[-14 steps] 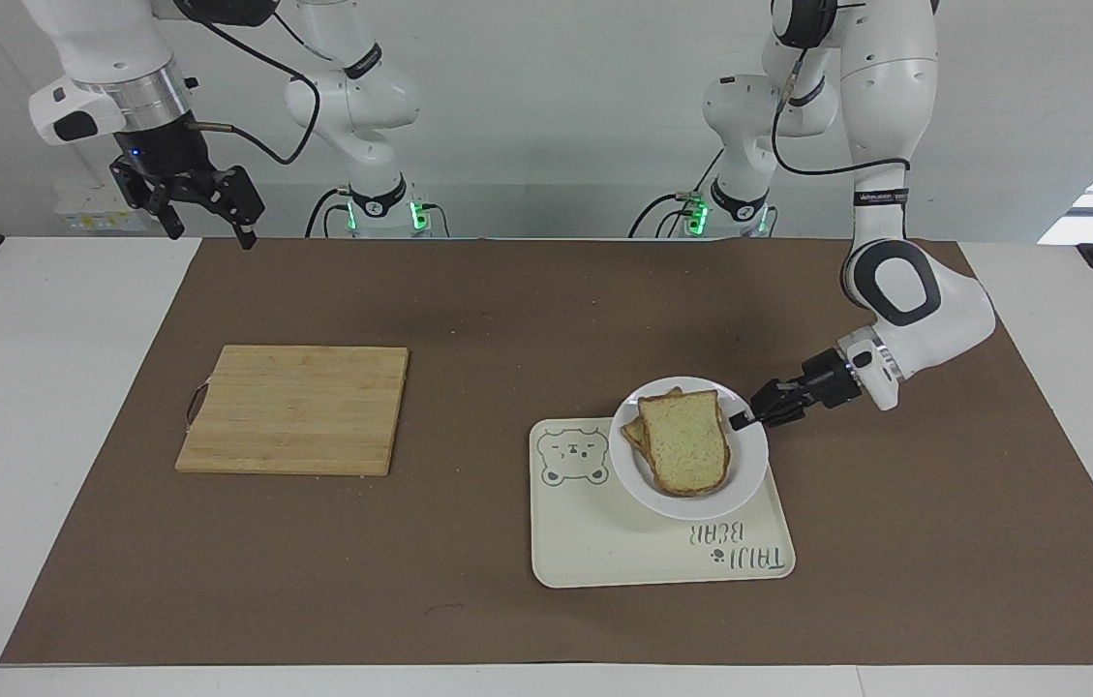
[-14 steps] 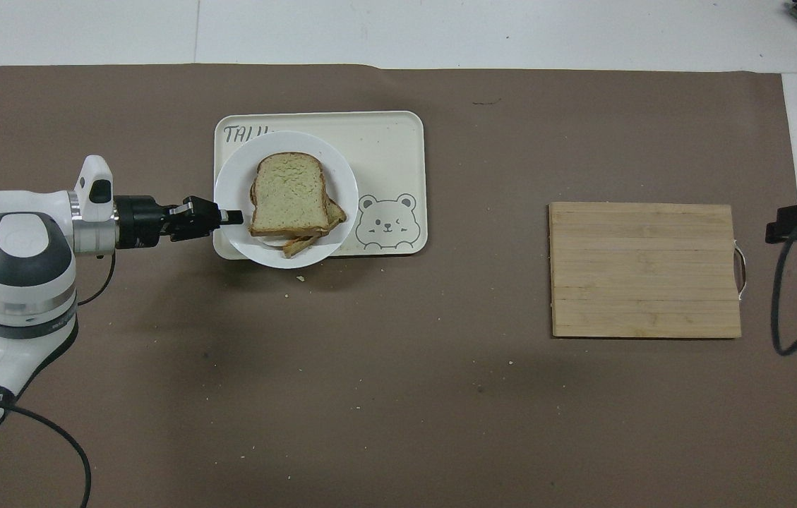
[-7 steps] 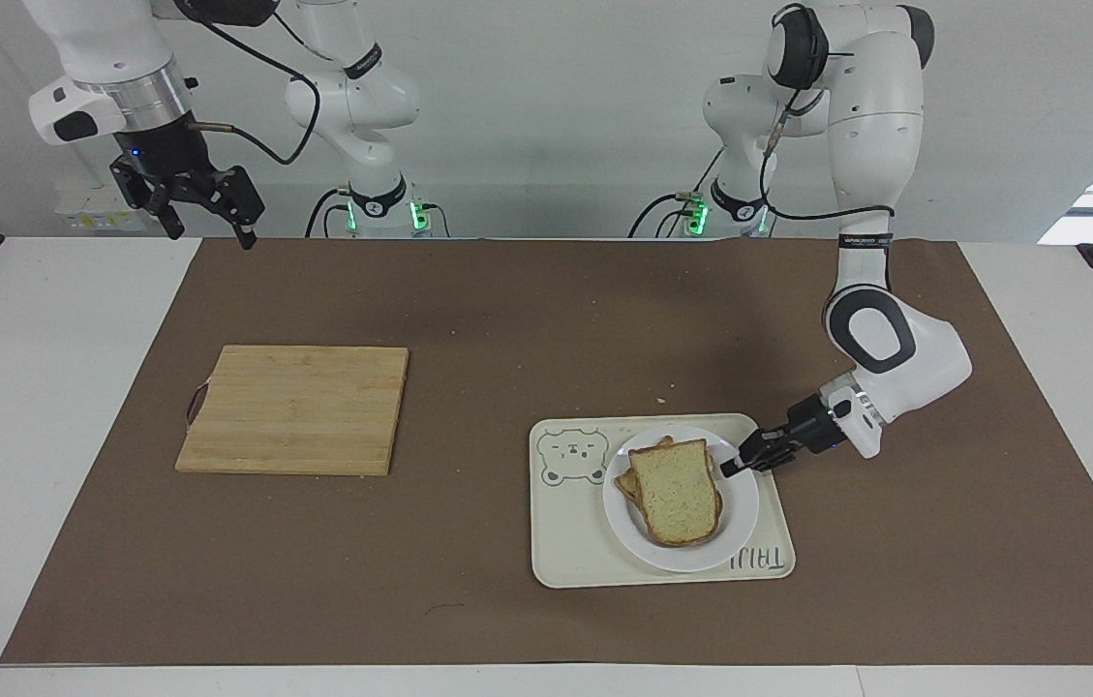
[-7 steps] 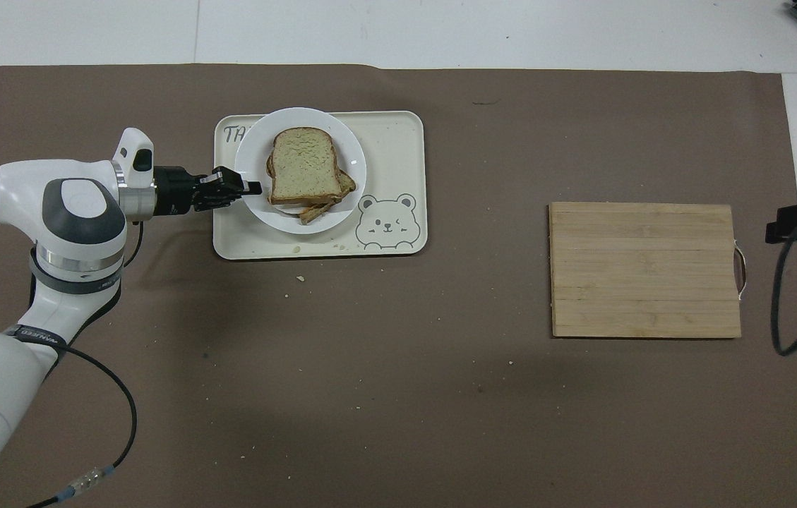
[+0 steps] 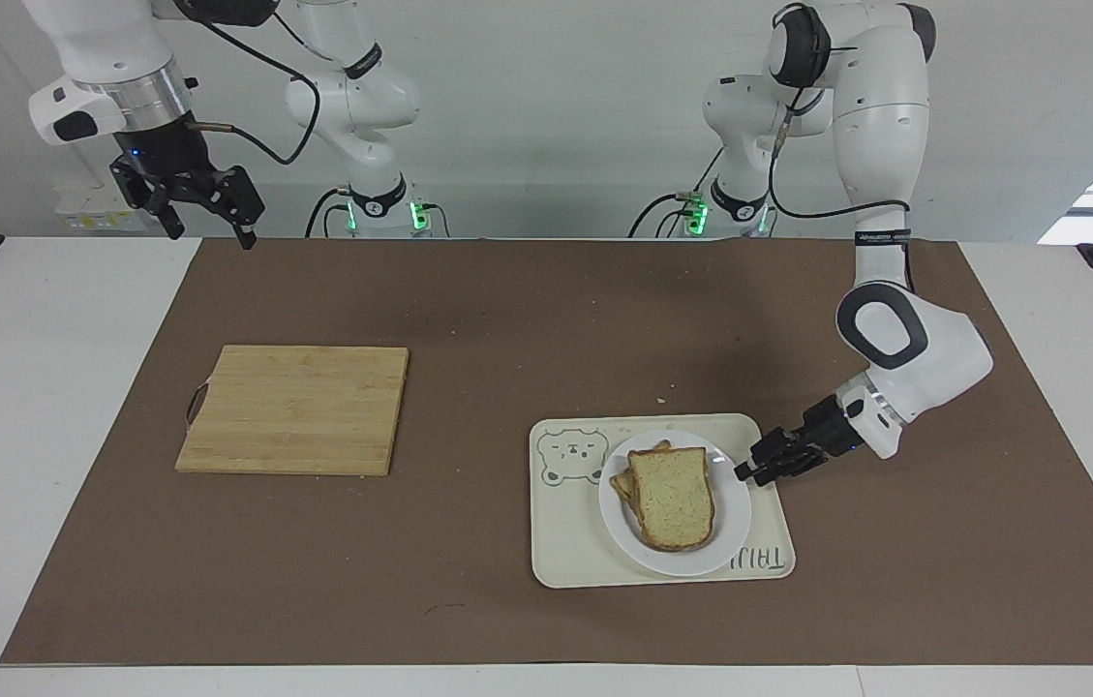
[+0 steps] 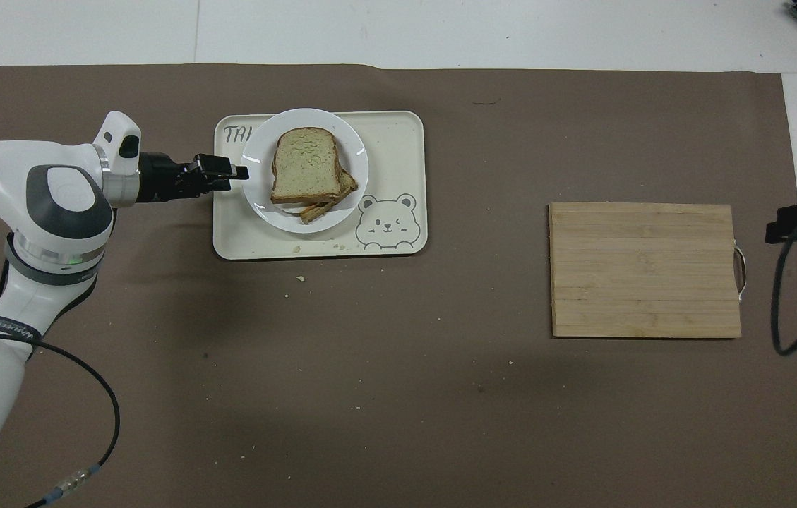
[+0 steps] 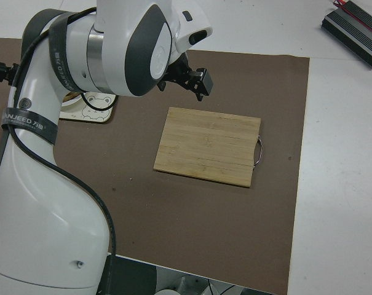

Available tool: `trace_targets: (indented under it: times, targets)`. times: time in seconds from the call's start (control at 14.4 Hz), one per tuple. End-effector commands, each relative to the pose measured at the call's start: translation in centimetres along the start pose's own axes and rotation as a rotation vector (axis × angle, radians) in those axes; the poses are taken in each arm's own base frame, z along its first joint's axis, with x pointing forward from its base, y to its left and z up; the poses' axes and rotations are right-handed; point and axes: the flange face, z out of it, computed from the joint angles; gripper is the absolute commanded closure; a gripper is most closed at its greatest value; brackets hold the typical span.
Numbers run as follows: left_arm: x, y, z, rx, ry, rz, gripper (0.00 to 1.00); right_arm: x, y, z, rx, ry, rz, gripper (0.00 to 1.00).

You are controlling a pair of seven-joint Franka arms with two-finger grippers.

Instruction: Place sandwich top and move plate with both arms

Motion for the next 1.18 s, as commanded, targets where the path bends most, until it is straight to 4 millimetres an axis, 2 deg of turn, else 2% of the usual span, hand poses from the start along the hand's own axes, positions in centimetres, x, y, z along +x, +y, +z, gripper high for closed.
trace_targets:
  times: [0.0,0.28,0.55,0.83,1.11]
  targets:
    - [-0.2,3.0,-4.4,0.166,0.003,0.002,0.00,-0.7,0.2,-0.2,0.004,-0.005,-0.016,0.00]
    - [-0.4,5.4,-8.9,0.380,-0.050,0.103,0.00,-0.7,0.2,-0.3,0.004,-0.004,-0.016,0.00]
    - [-2.3,8.6,-15.8,0.614,-0.083,0.214,0.00,-0.7,0.2,-0.3,0.004,-0.004,-0.016,0.00]
    - [-5.5,11.7,-22.1,0.688,-0.118,0.246,0.00,-0.7,0.2,-0.3,0.004,-0.004,-0.016,0.00]
    - [-7.5,13.9,-26.2,0.725,-0.205,0.257,0.00,-0.7,0.2,-0.3,0.004,-0.004,-0.016,0.00]
